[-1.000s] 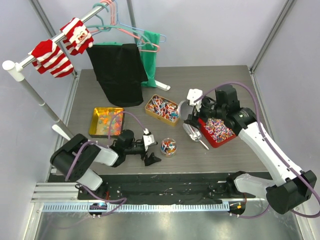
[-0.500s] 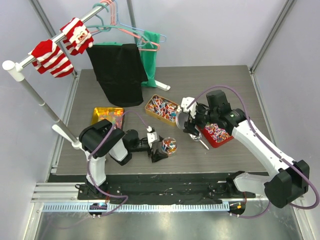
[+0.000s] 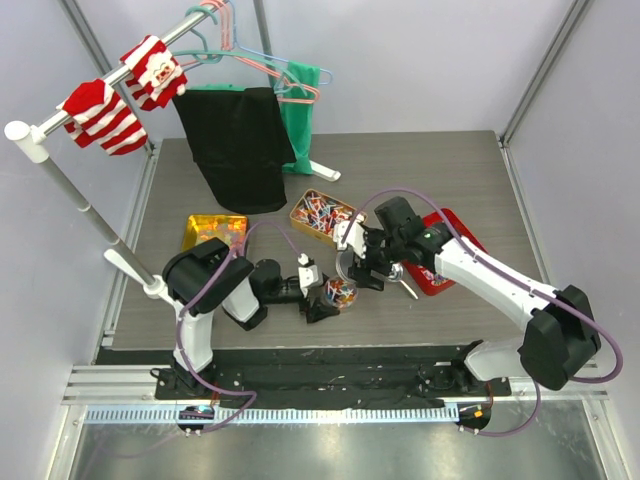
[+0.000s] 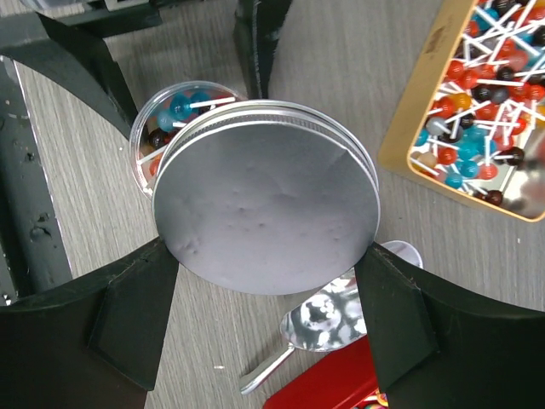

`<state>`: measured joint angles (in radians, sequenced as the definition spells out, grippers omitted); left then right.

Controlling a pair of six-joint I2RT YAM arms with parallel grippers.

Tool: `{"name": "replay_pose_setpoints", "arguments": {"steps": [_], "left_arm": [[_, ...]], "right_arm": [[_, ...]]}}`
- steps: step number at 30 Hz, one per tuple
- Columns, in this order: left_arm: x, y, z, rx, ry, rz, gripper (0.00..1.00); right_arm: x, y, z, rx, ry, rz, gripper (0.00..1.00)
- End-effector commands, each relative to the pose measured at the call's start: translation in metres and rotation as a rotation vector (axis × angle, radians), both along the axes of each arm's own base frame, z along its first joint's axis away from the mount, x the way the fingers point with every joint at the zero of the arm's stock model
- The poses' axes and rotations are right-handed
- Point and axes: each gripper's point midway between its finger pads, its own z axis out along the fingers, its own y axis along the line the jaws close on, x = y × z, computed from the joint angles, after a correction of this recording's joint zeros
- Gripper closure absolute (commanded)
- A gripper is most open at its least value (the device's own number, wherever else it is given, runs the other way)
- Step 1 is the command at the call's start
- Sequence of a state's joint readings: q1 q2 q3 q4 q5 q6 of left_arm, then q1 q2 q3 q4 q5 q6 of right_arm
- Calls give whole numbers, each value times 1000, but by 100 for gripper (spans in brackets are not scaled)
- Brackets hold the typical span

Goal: Pack the candies
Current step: Close the bottle lid on the packing bottle.

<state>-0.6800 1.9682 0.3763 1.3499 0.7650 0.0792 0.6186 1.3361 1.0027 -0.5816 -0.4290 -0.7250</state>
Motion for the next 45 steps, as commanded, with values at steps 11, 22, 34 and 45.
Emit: {"name": "replay_pose_setpoints", "arguments": {"steps": [11, 22, 34, 45], "left_arm": [[-6, -21, 32, -127, -168, -114, 6], [-2, -20, 28, -113, -187, -89, 15], [3, -20, 27, -108, -195, -65, 14], [5, -21, 28, -110, -196, -60, 14]], "right_arm": [[-18, 1, -33, -136, 21, 83, 41], [-32, 7, -38, -160, 50, 122, 41], [-40, 19, -50, -194, 51, 160, 40], [-36, 27, -51, -176, 21, 153, 37]]}}
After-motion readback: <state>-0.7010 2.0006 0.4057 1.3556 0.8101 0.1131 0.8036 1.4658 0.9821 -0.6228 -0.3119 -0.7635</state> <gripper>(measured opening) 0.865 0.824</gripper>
